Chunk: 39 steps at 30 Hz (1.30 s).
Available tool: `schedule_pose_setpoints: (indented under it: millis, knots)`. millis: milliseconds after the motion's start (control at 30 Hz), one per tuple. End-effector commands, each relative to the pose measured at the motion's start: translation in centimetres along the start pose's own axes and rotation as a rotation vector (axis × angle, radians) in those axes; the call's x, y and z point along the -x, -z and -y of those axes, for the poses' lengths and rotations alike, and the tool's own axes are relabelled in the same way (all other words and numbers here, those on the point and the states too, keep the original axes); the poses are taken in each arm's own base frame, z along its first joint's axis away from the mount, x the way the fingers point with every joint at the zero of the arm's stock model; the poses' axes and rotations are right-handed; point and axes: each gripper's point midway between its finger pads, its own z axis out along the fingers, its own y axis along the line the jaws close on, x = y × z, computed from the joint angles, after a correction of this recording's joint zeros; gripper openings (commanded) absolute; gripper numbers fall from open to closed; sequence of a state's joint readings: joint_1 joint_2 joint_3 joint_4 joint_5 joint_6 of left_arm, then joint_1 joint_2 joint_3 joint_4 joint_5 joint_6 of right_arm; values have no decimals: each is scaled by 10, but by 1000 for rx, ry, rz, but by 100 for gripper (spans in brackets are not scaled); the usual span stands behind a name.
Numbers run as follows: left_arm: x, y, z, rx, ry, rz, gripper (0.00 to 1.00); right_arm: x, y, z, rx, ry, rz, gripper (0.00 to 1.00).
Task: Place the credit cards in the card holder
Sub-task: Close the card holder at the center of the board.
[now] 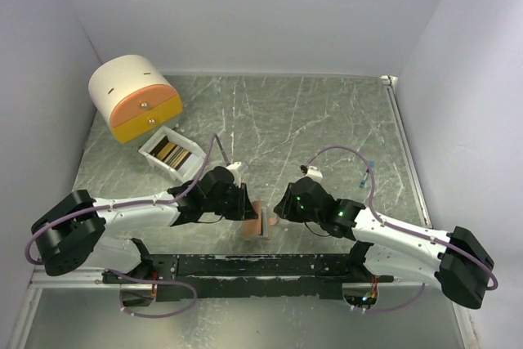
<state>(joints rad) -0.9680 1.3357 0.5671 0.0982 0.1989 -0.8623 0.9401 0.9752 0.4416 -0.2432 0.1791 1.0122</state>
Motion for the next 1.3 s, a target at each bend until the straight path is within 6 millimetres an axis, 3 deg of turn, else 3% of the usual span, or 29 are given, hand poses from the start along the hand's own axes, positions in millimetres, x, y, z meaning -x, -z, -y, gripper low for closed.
schedule_pose_setpoints:
  millis: [0, 333, 833, 1033, 1267]
  knots:
    - [-5, 5, -16, 71, -3, 12, 22, 2, 2, -5, 49, -9, 7, 27]
    - [-10, 4, -28, 114, -20, 5, 22, 0, 5, -2, 41, -1, -2, 27]
    - [-25, -22, -43, 141, -39, -61, 20, -6, -3, 3, 47, -30, -19, 28]
    - [-29, -24, -50, 159, -35, -67, 20, -6, -3, -13, 148, -58, -44, 26]
    - [-30, -24, -50, 157, -34, -68, 21, -9, -4, -17, 168, -60, -74, 25]
